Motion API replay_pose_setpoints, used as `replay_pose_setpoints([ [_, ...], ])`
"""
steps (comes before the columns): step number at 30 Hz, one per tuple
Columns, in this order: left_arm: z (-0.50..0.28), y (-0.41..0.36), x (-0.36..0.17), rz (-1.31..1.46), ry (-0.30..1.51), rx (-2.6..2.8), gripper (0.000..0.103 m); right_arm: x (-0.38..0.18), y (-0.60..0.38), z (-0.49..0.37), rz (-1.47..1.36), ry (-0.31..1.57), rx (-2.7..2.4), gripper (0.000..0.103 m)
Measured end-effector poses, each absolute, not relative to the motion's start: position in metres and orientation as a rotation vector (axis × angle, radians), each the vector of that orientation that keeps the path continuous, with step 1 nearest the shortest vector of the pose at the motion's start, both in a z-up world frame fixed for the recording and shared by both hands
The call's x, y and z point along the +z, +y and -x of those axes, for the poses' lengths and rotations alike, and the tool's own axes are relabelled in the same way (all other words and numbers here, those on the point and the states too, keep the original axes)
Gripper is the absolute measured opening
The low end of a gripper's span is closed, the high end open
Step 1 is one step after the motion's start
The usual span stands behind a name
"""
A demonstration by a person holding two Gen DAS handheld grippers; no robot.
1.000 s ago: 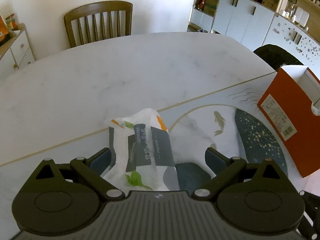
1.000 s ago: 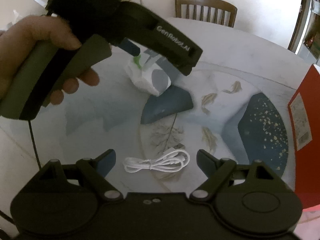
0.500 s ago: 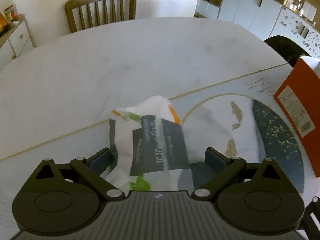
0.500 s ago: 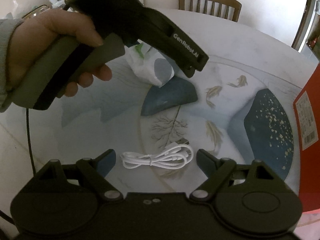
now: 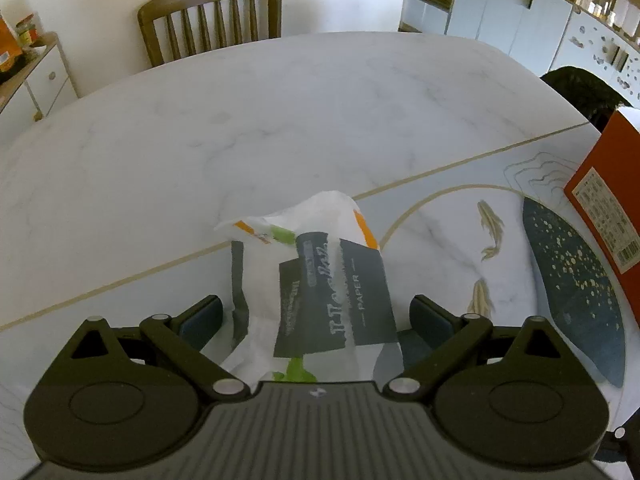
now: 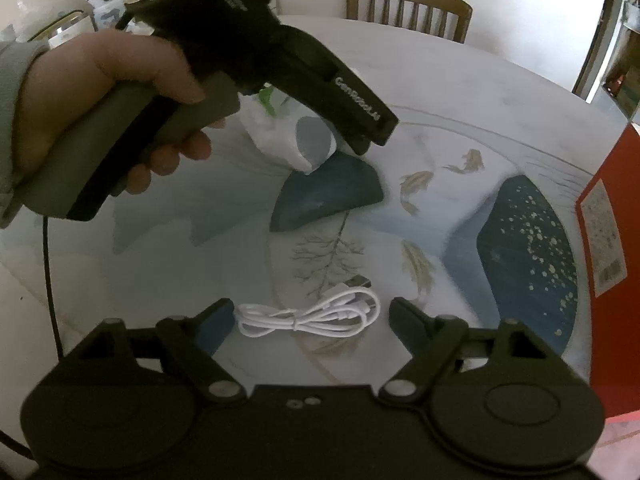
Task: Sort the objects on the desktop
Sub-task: 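Grasp the white-green tissue pack with the left gripper while the right gripper grasps the white USB cable, then carry the tissue pack and USB cable with both grippers over the shoebox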
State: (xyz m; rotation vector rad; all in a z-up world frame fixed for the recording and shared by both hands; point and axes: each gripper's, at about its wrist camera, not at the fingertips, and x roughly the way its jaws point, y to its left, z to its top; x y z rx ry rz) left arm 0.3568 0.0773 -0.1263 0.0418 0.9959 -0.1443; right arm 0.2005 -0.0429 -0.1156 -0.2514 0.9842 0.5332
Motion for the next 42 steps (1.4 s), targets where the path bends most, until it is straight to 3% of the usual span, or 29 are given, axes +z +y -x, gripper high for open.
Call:
replay_pose_setpoints([
  [7, -0.355, 0.081, -0.126, -0.029, 0.983, -0.141, 0.095, -0.114, -0.048, -0.200, 0.235, 0.981, 0.514, 0.077],
  [18, -0.348, 0.078, -0.114, -0.043, 0.967, -0.154, 0.059, -0.110, -0.057, -0.198, 0.193, 0.981, 0.483, 0.076],
  [24, -0.341, 0.073, -0.104, -0.059, 0.949, -0.176, 0.047, -0.106, -0.063, -0.195, 0.181, 0.970, 0.465, 0.075],
  [42, -0.298, 0.064, -0.075, -0.043, 0.939, -0.214, 0.045, -0.081, -0.083, -0.189, 0.130, 0.920, 0.424, 0.075],
])
